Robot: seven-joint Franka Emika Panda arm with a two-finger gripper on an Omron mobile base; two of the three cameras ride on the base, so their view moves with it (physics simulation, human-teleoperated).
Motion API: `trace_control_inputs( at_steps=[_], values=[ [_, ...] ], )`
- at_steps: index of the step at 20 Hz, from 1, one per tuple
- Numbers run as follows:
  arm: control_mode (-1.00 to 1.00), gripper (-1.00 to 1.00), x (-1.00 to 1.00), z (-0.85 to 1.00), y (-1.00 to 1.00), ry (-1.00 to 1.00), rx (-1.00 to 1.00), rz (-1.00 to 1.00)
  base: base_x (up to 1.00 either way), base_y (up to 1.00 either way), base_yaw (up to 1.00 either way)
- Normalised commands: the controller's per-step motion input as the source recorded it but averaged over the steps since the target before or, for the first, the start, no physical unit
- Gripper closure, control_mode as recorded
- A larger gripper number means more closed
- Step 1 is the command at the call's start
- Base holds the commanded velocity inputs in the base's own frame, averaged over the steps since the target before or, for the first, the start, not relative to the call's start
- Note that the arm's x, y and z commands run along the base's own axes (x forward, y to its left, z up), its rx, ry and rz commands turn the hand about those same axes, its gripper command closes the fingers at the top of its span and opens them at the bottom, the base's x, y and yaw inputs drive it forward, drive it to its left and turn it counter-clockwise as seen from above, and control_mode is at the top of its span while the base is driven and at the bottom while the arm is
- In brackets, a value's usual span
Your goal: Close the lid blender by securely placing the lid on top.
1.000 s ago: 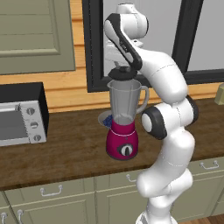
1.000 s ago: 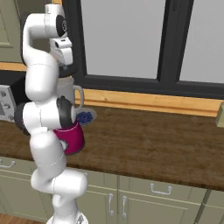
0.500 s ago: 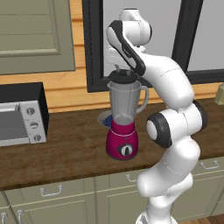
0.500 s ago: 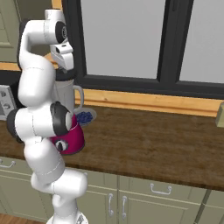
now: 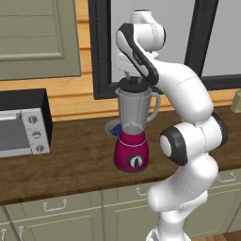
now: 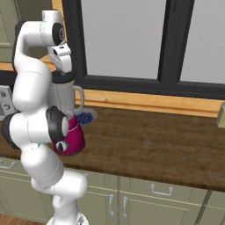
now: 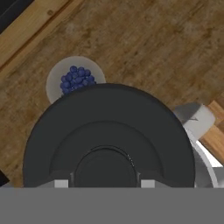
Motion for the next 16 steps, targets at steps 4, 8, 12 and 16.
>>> trace_control_inputs(
  at_steps=[4, 8, 12, 16],
  values=[
    [-1.0, 1.0, -0.22, 0.0, 0.0, 0.0, 0.0, 0.0, 0.0, 0.0, 0.0],
    [-1.0, 1.0, -0.37, 0.0, 0.0, 0.0, 0.0, 0.0, 0.0, 0.0, 0.0],
    [-1.0, 1.0, -0.31, 0.0, 0.03, 0.0, 0.0, 0.0, 0.0, 0.0, 0.0],
    [-1.0, 1.0, -0.23, 0.0, 0.11, 0.0, 0.0, 0.0, 0.0, 0.0, 0.0]
  ],
)
